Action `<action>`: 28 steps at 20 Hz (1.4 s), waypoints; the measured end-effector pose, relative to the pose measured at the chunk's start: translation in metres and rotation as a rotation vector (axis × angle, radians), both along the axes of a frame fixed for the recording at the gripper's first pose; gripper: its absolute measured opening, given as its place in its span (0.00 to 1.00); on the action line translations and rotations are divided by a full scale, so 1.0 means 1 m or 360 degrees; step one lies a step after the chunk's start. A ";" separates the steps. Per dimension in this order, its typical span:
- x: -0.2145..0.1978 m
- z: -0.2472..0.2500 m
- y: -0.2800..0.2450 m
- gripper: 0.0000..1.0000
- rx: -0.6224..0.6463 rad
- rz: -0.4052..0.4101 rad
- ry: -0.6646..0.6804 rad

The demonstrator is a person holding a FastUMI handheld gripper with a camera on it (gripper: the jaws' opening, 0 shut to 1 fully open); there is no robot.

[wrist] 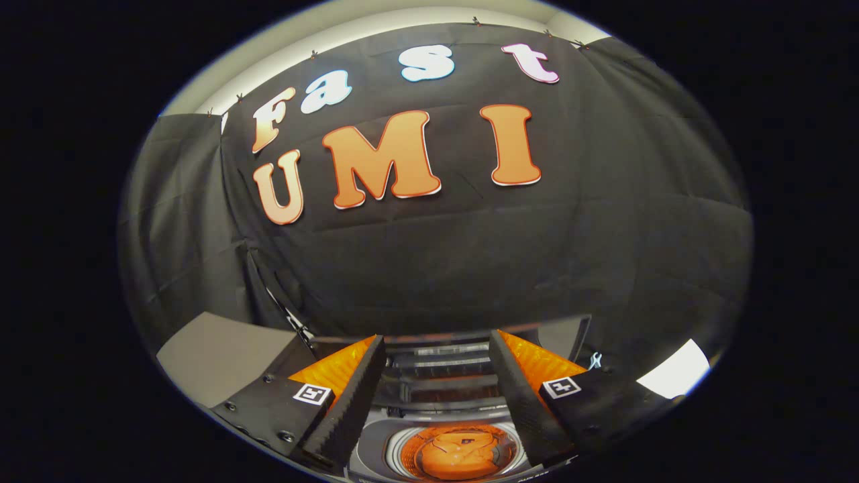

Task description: Put the clothes into the washing machine and then close the washing machine lid.

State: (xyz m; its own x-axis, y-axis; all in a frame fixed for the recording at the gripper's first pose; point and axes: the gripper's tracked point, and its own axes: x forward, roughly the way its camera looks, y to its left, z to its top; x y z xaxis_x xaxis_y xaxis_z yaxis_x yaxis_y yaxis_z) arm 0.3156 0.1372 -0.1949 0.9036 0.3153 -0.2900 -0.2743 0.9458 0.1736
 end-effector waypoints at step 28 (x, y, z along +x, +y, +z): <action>0.119 -0.078 0.024 0.99 -0.0222 0.0028 0.0144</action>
